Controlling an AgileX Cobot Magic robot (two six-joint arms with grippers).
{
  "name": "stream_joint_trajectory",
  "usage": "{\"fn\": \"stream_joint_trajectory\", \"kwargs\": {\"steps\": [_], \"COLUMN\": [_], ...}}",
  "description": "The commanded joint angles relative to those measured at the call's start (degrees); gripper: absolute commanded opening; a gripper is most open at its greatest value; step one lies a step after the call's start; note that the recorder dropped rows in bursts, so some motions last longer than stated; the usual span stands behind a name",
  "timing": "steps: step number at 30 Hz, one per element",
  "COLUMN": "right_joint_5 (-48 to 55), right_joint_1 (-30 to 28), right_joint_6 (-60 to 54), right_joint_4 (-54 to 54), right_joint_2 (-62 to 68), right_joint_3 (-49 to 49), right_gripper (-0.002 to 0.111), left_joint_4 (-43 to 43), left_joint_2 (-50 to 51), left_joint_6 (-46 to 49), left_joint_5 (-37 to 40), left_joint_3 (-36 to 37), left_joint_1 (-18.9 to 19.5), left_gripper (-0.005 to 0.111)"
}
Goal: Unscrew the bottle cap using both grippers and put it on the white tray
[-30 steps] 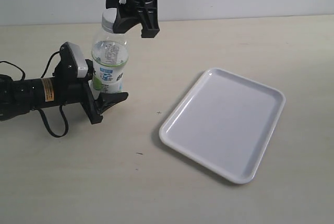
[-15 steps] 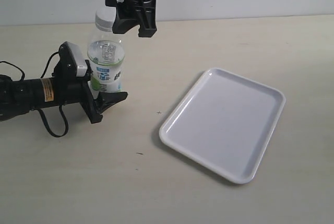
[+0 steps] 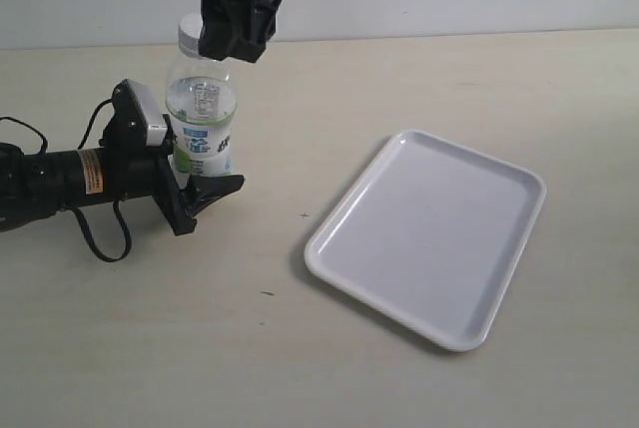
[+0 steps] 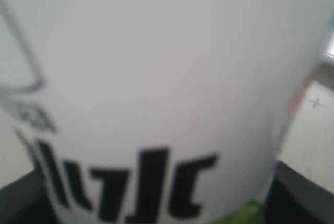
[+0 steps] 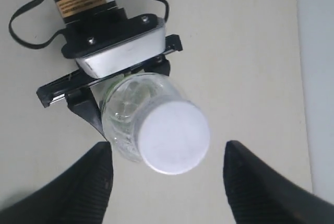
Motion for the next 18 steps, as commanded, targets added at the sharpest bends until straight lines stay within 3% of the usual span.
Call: {"fn": "stream_joint_trajectory", "kwargs": {"steps": [1,5,8,18], "right_joint_5": [-0.4,-1.8,-3.3,-6.2], "right_joint_1": [0.0,0.0,0.0,0.0], "right_joint_6": [15.9,38.7,49.6,52.5], "right_joint_4": [-4.2,-7.5,-9.1,-0.8], "right_joint_2": [-2.9,-3.6,-3.5,-1.8], "right_joint_3": [-0.4,-0.4,-0.4,-0.4], "right_gripper": [0.061,0.069,0.071,0.071], "left_joint_4": [0.0,0.0,0.0,0.2], "left_joint_2": [0.1,0.1,0.1,0.1], "left_joint_6": [0.0,0.0,0.0,0.0], "left_joint_5": [2.5,2.5,2.5,2.5], "left_joint_3": [0.2,0.2,0.2,0.2], "left_joint_1": [0.0,0.0,0.0,0.0], "left_gripper": [0.0,0.0,0.0,0.0]}}
